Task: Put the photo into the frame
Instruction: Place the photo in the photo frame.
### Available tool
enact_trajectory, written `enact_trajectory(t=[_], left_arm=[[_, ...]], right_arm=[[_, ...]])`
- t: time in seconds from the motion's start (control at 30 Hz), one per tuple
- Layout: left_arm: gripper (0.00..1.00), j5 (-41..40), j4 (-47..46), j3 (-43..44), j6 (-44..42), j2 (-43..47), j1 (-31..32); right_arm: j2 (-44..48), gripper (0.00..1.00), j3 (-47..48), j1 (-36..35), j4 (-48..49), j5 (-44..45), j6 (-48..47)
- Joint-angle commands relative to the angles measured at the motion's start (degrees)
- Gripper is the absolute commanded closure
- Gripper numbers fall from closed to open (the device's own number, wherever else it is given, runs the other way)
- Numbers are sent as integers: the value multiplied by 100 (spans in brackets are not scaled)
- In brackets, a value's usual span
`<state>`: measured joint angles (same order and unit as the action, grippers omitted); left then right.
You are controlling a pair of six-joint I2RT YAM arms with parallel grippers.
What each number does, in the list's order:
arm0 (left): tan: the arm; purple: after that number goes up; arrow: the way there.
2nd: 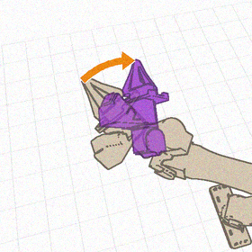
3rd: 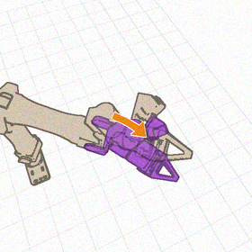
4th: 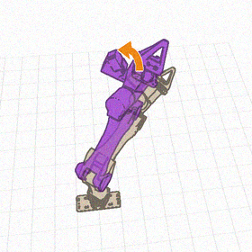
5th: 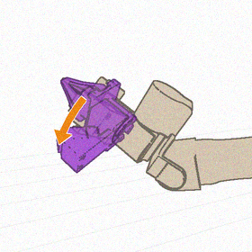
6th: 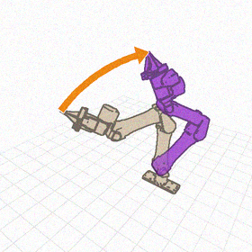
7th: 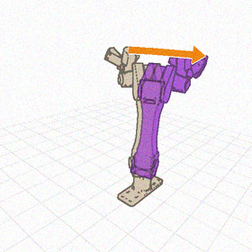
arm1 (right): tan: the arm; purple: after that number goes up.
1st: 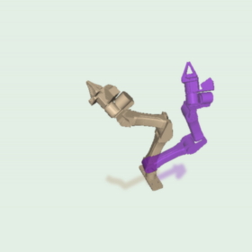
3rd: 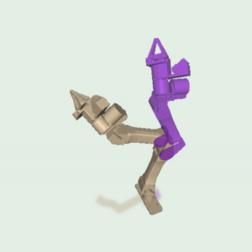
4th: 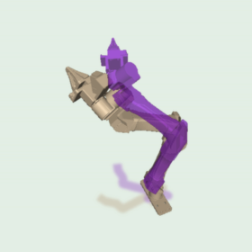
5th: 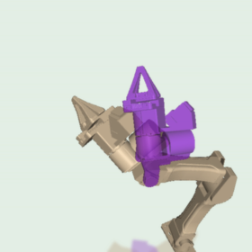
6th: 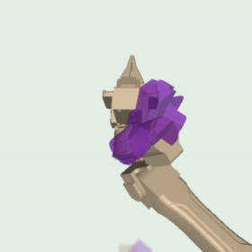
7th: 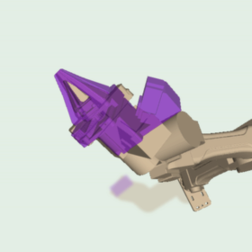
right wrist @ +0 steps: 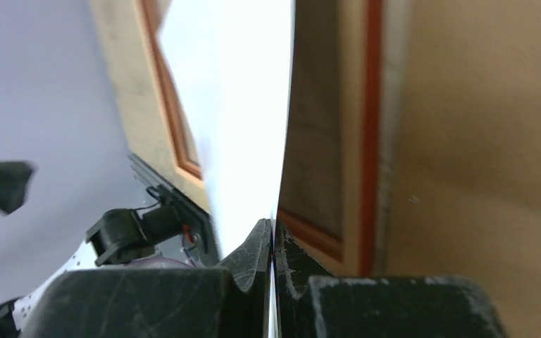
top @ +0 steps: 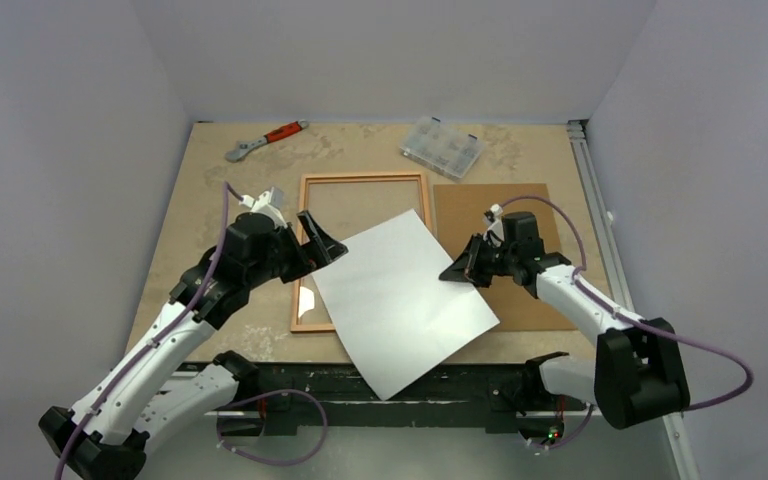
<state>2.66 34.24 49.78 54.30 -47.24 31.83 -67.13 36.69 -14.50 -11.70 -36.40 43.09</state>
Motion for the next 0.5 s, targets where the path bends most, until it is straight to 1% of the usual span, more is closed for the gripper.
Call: enact_trajectory(t=[0.0, 0.23, 0.47], left_arm=[[13, 262, -242, 30, -34, 172, -26], [13, 132, -60, 135, -18, 563, -27], [14, 155, -59, 120, 30, 527, -25]], right_arm=[[-282, 100, -189, 19, 580, 342, 197], [-60, 100, -124, 18, 931, 1038, 908], [-27, 100, -2, 26, 1122, 1491, 1313]])
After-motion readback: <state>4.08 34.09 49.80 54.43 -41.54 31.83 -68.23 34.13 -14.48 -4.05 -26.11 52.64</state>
